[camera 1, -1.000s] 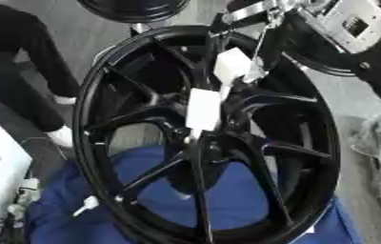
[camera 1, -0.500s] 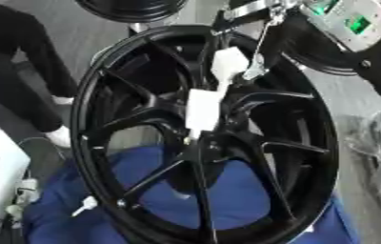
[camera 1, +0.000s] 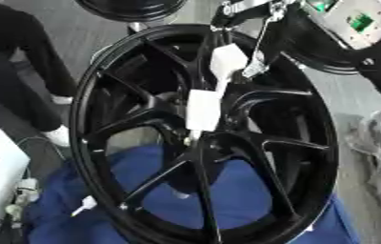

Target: Pull the pin out of the wheel hub.

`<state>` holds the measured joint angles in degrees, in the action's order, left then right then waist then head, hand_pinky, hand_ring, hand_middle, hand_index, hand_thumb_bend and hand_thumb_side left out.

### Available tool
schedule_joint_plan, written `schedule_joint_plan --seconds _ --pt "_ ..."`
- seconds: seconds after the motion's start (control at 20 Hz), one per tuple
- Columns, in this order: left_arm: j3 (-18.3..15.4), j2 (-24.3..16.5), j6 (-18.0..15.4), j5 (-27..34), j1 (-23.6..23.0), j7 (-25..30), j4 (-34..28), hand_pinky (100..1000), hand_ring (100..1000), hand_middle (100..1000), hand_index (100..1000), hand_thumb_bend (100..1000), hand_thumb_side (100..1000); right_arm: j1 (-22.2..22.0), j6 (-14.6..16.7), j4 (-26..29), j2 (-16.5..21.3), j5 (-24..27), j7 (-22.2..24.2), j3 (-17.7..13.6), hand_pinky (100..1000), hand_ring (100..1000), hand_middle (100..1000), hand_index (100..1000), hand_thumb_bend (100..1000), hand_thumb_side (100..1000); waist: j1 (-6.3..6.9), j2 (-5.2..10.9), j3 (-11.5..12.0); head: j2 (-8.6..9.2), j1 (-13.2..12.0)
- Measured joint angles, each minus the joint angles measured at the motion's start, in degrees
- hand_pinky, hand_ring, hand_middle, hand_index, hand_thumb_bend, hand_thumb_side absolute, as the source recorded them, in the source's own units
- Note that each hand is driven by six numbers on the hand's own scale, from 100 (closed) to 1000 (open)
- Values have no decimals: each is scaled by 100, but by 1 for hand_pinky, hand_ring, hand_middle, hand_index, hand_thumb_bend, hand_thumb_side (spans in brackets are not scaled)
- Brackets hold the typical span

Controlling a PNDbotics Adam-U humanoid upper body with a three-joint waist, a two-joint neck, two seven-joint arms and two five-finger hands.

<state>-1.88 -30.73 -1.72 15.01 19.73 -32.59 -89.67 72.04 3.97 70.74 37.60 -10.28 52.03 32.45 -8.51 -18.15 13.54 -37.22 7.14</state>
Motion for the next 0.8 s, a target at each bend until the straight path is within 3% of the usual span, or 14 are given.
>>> schedule_joint_plan --seconds 0.25,0.8 --pt "0 0 -2 0 -2 4 0 732 771 691 677 309 813 0 -121 22 1 -3 9 -104 757 558 359 502 416 100 0 0 -8 -11 2" --pt "0 0 -2 0 -11 4 0 733 772 691 676 306 815 6 -321 368 106 -30 1 -577 747 540 345 486 397 100 3 0 -47 -47 7"
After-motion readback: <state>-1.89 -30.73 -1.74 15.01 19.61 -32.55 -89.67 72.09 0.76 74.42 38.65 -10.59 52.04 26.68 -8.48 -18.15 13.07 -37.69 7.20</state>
